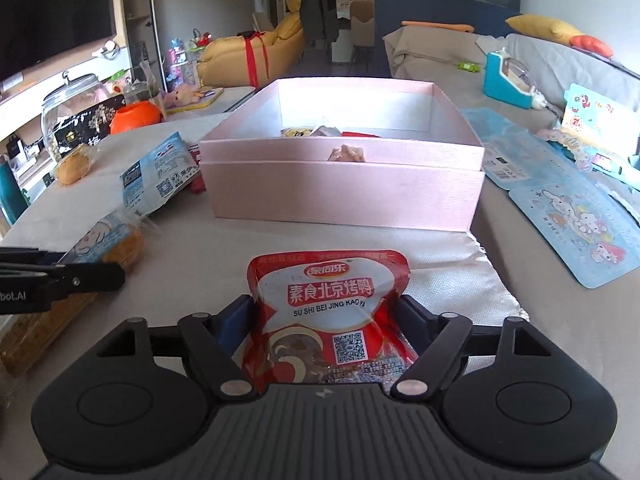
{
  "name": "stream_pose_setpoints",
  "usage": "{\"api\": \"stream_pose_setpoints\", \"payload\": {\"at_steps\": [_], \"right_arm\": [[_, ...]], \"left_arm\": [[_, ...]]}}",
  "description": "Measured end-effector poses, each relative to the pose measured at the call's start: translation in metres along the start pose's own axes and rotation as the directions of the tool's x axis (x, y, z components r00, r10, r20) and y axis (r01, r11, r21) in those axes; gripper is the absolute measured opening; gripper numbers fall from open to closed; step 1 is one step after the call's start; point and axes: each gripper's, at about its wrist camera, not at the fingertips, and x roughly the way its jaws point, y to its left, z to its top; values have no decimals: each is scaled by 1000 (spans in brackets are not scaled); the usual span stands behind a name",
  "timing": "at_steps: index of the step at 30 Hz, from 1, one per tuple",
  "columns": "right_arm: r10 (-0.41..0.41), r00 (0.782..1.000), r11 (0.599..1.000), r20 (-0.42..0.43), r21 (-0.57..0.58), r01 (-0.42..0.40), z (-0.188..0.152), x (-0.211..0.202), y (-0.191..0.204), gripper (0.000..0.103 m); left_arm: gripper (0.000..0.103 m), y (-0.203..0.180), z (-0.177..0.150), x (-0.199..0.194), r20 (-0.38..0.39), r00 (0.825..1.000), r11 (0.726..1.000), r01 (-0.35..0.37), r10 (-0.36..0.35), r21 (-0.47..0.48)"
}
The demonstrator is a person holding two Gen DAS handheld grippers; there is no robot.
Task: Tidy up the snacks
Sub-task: 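Lift the jerky bag with the right gripper while the left lifts the bread-stick bag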
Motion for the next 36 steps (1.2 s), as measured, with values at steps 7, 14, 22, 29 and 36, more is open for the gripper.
{"api": "stream_pose_setpoints", "payload": {"at_steps": [7, 14, 22, 29, 36], "right_arm": [[36, 999, 999, -11, -21, -36, 0, 1, 5, 90], [9, 999, 999, -30, -35, -10, 7, 8, 12, 94], [-2, 1000, 999, -29, -34, 1, 4, 7, 12, 96], [3, 1000, 1000, -26, -30, -3, 2, 6, 10, 96], [-63, 998, 998, -30, 0, 63, 5, 8, 11, 98]], "left_arm": [[42, 40, -8, -3, 52, 984, 965, 178, -171, -194], [41, 17, -4, -4, 28, 996, 991, 90, -88, -103], [44, -26, 8, 7, -71, 994, 989, -71, 80, 128], [43, -5, 32, 25, -163, 986, 990, 62, -42, 123], [43, -3, 36, 26, -186, 982, 997, 48, -36, 62]]}}
